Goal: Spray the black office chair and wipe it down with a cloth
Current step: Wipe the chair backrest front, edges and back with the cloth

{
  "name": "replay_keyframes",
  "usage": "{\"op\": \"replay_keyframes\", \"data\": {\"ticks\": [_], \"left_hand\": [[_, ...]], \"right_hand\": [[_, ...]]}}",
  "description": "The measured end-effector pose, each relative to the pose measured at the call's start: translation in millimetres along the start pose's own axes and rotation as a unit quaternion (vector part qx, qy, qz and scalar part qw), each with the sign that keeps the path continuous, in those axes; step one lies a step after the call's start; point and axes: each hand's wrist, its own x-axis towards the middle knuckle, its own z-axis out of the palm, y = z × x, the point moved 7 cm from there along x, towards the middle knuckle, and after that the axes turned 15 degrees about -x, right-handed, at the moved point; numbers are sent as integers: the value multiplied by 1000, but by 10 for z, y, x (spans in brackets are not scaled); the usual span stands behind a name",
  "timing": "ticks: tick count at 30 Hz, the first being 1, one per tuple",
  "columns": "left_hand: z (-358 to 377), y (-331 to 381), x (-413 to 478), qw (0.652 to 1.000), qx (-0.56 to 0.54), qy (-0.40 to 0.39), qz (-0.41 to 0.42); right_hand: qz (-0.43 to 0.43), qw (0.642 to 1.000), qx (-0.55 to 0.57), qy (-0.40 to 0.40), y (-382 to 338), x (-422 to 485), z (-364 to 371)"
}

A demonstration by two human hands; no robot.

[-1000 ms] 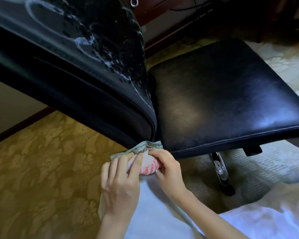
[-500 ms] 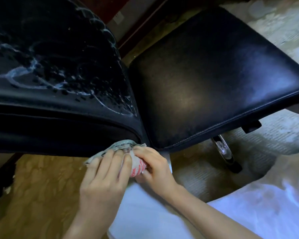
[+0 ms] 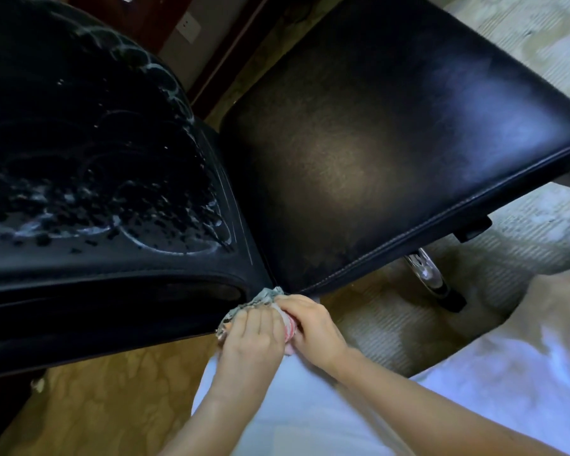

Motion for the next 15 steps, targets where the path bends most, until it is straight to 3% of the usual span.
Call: {"op": "replay_keyframes", "data": {"ticks": [5,9,12,15], "left_hand": [[-653,-215,-169,997,-68,43,-21],[-1184,-624,-447,994,-75,69,-51],[-1361,-880,-648,989,-77,99,-75],[-1351,-825,-706,989,-61,129,-47]], "right_hand": [[-27,999,9,20,-391,-54,-122],[-72,993,46,87,-1057,-130,-280],[-78,989,71,102,-1373,-167,-330],[-70,991,78,89,-1351,-126,-347]]}}
